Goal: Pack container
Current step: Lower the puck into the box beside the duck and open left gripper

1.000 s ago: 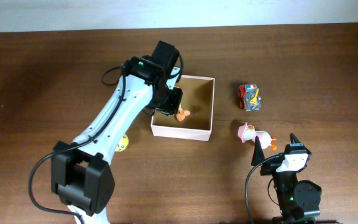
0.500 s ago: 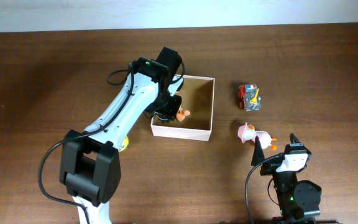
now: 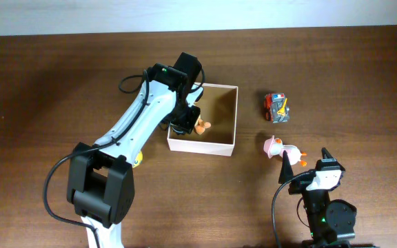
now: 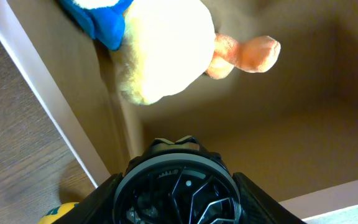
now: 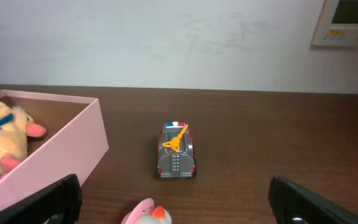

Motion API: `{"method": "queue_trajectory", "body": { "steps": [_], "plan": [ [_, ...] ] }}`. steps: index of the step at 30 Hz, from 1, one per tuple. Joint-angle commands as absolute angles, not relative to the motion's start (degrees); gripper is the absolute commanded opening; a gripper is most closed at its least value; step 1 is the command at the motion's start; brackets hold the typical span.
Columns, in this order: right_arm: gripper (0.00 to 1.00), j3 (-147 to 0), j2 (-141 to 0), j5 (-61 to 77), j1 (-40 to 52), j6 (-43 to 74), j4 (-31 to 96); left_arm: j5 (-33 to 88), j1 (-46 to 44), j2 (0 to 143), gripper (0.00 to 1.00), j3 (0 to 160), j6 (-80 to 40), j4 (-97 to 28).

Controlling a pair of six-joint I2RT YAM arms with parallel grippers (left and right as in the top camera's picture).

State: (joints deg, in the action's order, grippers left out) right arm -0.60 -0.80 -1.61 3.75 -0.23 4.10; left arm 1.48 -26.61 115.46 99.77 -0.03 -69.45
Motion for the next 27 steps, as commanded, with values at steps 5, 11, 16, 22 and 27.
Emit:
{"method": "queue_trajectory", "body": {
  "steps": [5, 11, 16, 22, 27],
  "plan": [
    [0.99, -0.32, -0.36, -2.11, 3.64, 0.03, 4.54, 1.08, -26.63, 116.29, 0.48, 100.31, 0.93, -69.49],
    [0.99, -0.32, -0.36, -2.11, 3.64, 0.03, 4.54, 1.10, -26.63, 116.29, 0.57, 100.33, 0.93, -69.52],
    [0.99, -0.32, -0.36, -2.09, 3.64, 0.03, 4.54, 1.10, -26.63, 116.29, 0.65, 100.33, 0.93, -69.52],
    [0.99, -0.32, -0.36, -2.11, 3.64, 0.03, 4.54, 1.08, -26.63, 116.29, 0.65, 100.36, 0.91, -69.47],
    [0.99, -0.32, -0.36, -2.11, 3.64, 0.03, 4.54, 1.04, -26.26, 116.27, 0.64, 102.48, 0.32, -68.95]
  ]
}}
